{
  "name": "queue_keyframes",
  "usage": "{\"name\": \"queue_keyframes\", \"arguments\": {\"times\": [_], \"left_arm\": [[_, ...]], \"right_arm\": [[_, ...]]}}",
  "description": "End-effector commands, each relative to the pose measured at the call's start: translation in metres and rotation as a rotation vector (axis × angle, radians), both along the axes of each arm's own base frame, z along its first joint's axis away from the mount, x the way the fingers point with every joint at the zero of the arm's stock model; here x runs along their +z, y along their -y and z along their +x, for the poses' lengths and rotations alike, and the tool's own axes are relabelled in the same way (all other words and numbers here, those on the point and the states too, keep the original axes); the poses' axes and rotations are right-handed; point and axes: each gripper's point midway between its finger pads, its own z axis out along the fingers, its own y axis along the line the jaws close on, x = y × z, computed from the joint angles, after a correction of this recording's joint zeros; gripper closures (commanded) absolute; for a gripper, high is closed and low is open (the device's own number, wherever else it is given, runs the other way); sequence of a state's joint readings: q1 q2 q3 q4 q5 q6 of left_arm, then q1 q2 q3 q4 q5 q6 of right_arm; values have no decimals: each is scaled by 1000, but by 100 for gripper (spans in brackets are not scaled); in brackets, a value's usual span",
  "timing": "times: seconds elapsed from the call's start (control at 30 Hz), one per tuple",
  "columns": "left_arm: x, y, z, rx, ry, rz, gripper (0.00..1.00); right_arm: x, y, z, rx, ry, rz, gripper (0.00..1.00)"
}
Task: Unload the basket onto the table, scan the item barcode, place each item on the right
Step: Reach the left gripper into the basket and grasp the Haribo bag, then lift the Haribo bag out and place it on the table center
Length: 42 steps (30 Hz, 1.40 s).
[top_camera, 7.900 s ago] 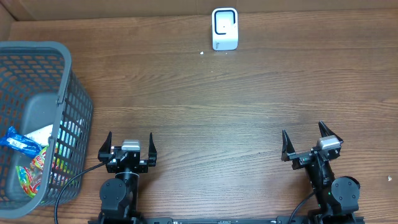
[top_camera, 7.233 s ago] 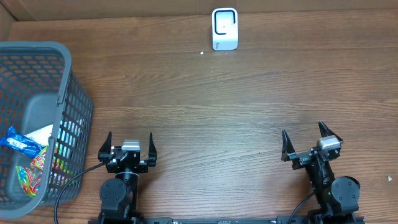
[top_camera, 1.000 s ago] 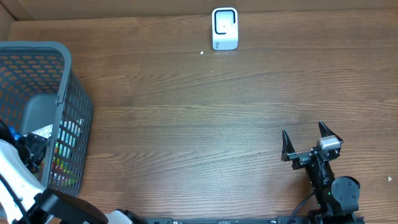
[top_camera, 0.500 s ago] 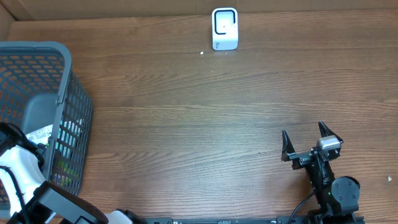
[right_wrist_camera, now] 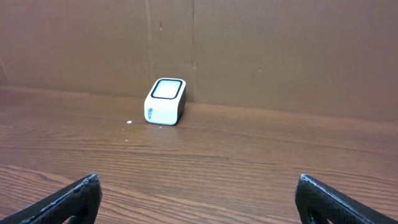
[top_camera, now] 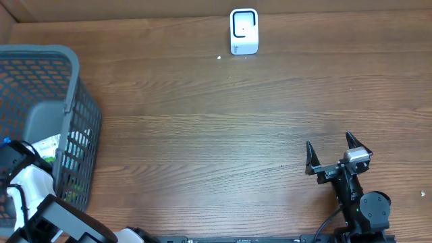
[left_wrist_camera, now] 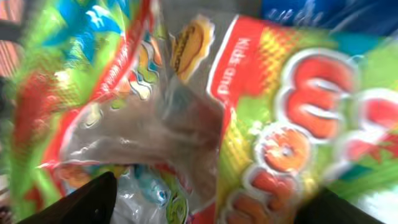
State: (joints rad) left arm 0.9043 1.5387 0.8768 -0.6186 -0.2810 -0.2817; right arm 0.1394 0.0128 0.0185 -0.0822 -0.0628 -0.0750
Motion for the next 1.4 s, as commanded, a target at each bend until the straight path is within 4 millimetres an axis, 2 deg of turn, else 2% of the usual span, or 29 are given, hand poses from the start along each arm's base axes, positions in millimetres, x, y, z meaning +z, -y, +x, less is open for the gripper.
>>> {"name": "queue_keyframes", "arguments": {"times": [0.0, 0.03, 0.07, 0.1, 0.13, 0.23, 0.33, 0.43, 0.5, 0.6, 0.77, 0.93, 1.17, 1.23, 1.37], "left_arm": [[-18, 11, -18, -8, -67, -24, 35], [-19, 12, -18, -8, -68, -25, 45], [-19, 12, -18, -8, -67, -25, 65], [-19, 12, -18, -9, -66, -25, 90], [-19, 11, -18, -9, -65, -24, 96], [-18, 11, -17, -9, -62, -22, 96], [-15, 11, -7, -21, -15, -36, 96], [-1, 9, 11, -43, 53, -67, 96], [17, 6, 24, -58, 102, -85, 96], [53, -1, 43, -80, 170, -98, 96], [128, -8, 73, -127, 304, -87, 96], [203, -5, 94, -196, 436, -54, 96], [313, 37, 128, -434, 624, 29, 96], [348, 61, 137, -546, 655, 93, 96], [399, 117, 151, -731, 729, 162, 96]], "right_arm": [[-2, 0, 0, 0, 4, -1, 0], [-2, 0, 0, 0, 4, -1, 0], [-2, 0, 0, 0, 4, -1, 0], [-2, 0, 0, 0, 4, -1, 0], [-2, 0, 0, 0, 4, -1, 0], [-2, 0, 0, 0, 4, -1, 0], [-2, 0, 0, 0, 4, -1, 0], [-2, 0, 0, 0, 4, -1, 0], [-2, 0, 0, 0, 4, 0, 0], [-2, 0, 0, 0, 4, 0, 0], [-2, 0, 0, 0, 4, -1, 0], [-2, 0, 0, 0, 4, -1, 0], [-2, 0, 0, 0, 4, -1, 0], [-2, 0, 0, 0, 4, -1, 0], [-2, 0, 0, 0, 4, -1, 0]]}}
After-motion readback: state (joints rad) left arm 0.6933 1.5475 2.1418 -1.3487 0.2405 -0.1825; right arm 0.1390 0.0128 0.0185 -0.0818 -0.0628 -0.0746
